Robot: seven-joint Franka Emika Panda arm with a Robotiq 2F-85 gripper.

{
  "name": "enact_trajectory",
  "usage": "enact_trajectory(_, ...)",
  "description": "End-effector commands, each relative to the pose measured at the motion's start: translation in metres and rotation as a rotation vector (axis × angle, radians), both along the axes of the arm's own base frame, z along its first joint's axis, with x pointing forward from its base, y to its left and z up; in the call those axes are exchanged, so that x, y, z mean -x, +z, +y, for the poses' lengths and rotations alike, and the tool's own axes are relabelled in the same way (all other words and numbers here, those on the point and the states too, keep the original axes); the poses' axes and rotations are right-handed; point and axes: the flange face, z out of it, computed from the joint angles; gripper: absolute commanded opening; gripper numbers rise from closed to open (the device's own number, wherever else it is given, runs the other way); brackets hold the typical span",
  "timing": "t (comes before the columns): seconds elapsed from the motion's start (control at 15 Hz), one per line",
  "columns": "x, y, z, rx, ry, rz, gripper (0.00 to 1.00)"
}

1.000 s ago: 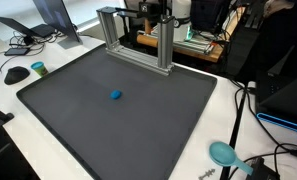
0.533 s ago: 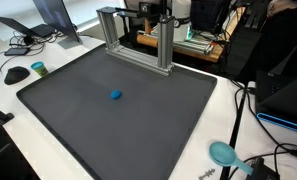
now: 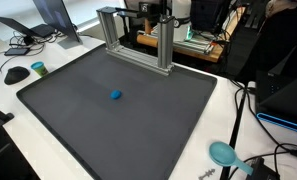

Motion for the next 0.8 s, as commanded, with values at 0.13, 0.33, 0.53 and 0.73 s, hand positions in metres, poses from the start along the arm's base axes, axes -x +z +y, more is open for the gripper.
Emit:
enact_trajectory(0.13, -0.006, -0.010, 0.005, 0.016, 0.001, -0.003, 1.00)
enact_trajectory(0.33, -0.011, -0.016, 0.007, 0.034, 0.010, 0.006, 1.00)
enact_trajectory(0.53, -0.017, -0.024, 0.006, 0.028, 0.019, 0.044, 1.00)
enact_trajectory(0.73, -0.024, -0.034, 0.004, 0.028, 0.016, 0.072, 1.00)
